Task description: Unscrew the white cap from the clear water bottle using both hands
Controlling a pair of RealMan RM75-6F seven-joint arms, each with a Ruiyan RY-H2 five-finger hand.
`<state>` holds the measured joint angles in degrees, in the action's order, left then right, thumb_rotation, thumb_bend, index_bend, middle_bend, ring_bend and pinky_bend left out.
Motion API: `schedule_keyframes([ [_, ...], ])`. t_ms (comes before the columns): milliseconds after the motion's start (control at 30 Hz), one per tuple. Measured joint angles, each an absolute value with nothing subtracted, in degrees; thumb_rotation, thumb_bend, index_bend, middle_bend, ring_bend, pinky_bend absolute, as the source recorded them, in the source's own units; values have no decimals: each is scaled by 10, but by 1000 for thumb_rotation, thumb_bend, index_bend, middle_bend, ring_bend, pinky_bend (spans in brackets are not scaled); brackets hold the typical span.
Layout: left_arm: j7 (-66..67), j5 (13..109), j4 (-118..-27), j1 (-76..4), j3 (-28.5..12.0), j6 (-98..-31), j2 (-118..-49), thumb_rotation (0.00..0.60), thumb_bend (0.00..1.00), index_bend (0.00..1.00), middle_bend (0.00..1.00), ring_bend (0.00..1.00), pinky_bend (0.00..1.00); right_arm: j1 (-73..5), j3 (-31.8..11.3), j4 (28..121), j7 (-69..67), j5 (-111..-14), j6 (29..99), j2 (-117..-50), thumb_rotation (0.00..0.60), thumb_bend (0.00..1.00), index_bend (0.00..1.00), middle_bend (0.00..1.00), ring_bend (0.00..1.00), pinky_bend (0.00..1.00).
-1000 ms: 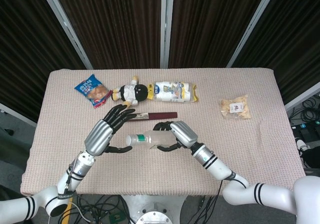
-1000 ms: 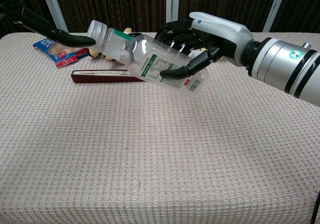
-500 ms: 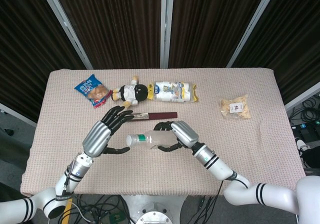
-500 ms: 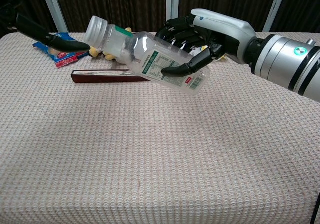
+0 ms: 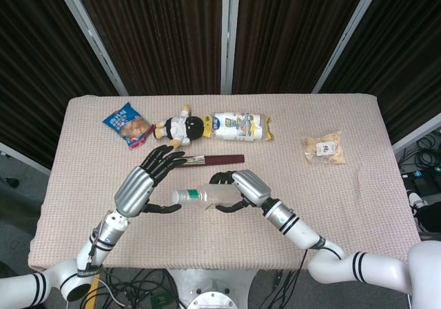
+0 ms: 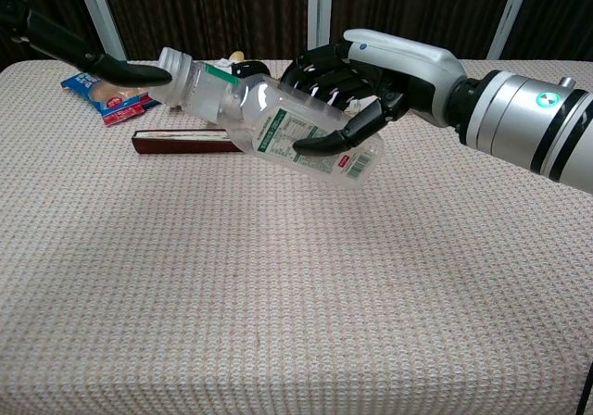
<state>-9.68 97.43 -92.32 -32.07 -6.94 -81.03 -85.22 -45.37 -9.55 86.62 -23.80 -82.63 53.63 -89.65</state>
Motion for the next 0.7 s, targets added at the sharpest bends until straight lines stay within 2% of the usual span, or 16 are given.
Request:
schedule_keyframes([
  [700, -98, 980, -926, -318, -62, -816, -850, 600, 0, 134, 100, 41, 69, -452, -92, 875, -238, -828, 537, -891, 600, 396, 548, 508, 399, 544],
])
